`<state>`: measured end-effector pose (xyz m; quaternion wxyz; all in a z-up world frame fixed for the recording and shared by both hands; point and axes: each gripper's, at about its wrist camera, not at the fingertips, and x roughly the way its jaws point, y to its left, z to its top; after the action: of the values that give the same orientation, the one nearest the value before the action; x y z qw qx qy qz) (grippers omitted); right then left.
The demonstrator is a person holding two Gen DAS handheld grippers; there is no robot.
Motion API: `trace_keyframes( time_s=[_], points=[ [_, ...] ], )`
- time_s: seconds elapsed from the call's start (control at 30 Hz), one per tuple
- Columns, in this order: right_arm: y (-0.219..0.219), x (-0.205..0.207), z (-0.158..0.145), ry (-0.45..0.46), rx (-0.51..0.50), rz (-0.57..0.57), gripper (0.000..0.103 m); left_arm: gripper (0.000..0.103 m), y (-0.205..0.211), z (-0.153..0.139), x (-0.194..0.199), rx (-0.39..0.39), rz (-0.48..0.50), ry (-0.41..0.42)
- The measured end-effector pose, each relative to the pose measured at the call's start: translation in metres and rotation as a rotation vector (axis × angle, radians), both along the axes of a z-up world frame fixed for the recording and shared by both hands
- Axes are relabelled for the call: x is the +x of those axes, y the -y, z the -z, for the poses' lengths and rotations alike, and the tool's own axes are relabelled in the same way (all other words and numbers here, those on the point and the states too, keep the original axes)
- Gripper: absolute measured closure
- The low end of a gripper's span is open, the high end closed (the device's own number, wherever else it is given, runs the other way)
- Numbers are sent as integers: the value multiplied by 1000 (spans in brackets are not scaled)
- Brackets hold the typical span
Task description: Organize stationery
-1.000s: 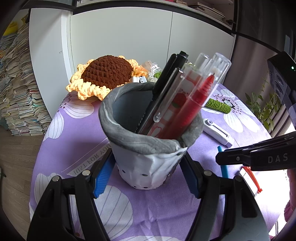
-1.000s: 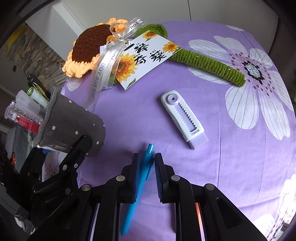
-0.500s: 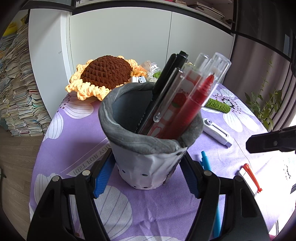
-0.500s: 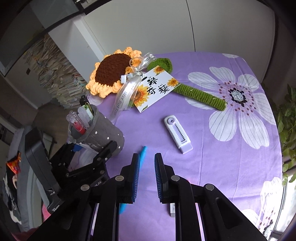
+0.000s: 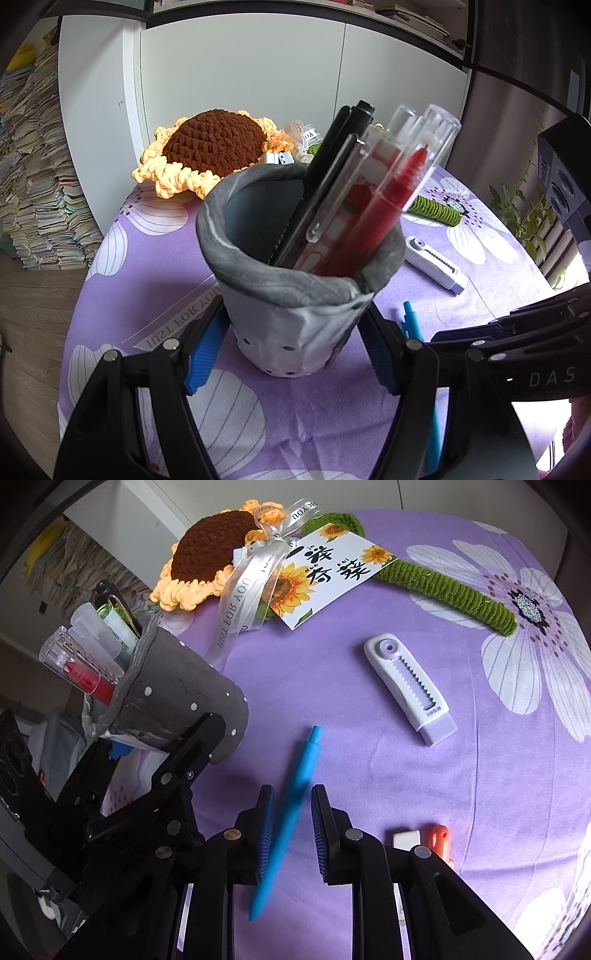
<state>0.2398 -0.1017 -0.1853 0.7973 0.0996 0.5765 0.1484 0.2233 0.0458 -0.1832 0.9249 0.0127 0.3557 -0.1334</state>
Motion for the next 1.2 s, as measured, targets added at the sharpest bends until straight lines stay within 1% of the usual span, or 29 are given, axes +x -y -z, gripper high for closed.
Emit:
trace_keyframes(
  time_s=[0.07,0.17,0.2,0.27,0.3,0.37,0.43,0.5,0.67,0.73,0.77,0.8,0.83,0.9,1.0,1.1,1.13,1.17,1.2],
  points=[
    [0,0,5,-14,-20,-7,83,35,2,0,-1,1,3,0],
    [-3,-4,5,19,-38,-40,83,34,3,0,-1,2,5,0],
    [-4,-5,4,30,-42,-46,91,34,3,0,-1,1,5,0],
    [-5,-8,3,40,-39,-55,94,34,3,0,-1,1,5,0],
    [-5,-10,1,52,-51,-56,102,34,3,0,-1,2,5,0],
    [-6,-15,-6,90,-96,-61,103,34,3,0,-1,2,5,0],
    [0,-21,-11,103,-104,-68,103,35,4,0,-1,2,5,0],
    [7,-25,-14,93,-91,-68,103,35,3,0,-1,2,5,0],
    [26,-25,-13,41,-15,-14,102,35,3,0,-1,2,5,0],
    [26,-30,-9,29,-1,-31,99,34,3,0,-1,2,5,0],
    [20,-33,-8,26,-7,-39,96,34,3,0,-1,2,5,0],
    [16,-35,-6,30,-18,-45,90,34,3,0,-1,2,5,0],
    [10,-37,-5,36,-36,-48,86,34,3,0,-1,2,5,0],
    [3,-42,-2,52,-69,-49,74,34,3,0,-1,2,5,0],
    [-5,-46,3,67,-112,-47,72,34,3,0,-1,2,6,0],
    [-12,-50,3,125,-179,-46,72,34,3,0,-1,2,6,0],
    [-14,-51,3,136,-198,-51,75,34,3,0,-1,2,6,0],
    [-15,-52,3,140,-217,-50,85,34,3,0,-1,2,6,0],
    [-15,-52,3,136,-215,-56,92,34,3,0,-1,1,6,0]
  ],
)
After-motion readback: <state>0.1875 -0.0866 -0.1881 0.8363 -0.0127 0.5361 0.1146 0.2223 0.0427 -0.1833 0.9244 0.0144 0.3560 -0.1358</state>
